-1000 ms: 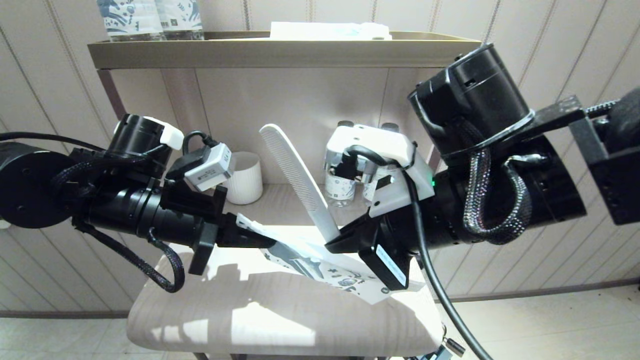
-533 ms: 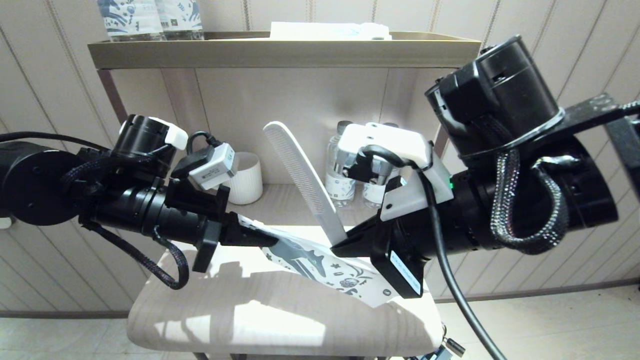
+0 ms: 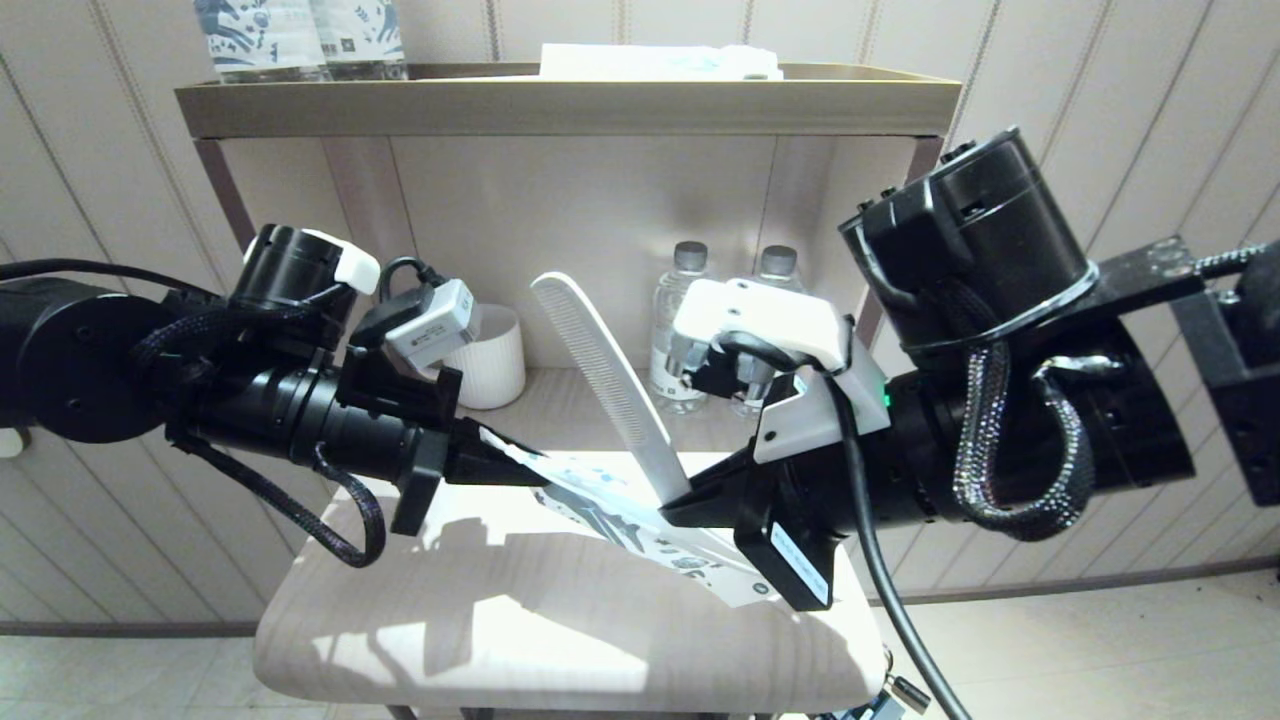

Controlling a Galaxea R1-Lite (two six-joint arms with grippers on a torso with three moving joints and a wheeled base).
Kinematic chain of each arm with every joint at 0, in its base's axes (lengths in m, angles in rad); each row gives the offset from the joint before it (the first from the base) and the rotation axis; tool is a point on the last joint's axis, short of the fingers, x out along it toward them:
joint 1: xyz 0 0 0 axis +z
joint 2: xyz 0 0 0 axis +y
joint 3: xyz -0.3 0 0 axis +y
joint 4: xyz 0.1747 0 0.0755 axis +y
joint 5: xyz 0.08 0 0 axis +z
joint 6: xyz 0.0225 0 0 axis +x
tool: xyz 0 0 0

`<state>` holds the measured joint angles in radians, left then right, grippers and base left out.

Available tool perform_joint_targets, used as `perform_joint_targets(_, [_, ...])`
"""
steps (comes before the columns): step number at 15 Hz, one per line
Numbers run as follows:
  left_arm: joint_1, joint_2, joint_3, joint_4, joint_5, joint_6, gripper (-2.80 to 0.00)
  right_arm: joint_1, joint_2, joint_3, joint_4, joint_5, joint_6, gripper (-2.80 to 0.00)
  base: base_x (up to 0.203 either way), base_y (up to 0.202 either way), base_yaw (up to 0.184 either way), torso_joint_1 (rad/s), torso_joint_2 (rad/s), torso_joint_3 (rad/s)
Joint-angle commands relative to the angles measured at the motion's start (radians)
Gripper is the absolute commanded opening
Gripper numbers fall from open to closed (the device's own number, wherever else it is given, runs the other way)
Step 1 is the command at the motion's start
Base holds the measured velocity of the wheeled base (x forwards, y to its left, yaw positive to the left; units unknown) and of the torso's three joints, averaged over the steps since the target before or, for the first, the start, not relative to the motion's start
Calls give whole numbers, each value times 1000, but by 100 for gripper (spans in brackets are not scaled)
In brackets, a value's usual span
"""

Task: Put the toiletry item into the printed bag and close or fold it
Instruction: Place the comb into the storage bag

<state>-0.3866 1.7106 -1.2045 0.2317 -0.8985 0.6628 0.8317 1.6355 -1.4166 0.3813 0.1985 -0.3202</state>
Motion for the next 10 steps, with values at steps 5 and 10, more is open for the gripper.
perform_joint_targets(5, [0,10,-17,1,-4,-34,-280,-2,-5,-7,1,-1,-7,-280,0,0,0,0,0,0])
perform_joint_targets(10, [0,21,-11,1,-5,-34,-280,1,-10,-18,-7,-1,-7,-280,0,0,0,0,0,0])
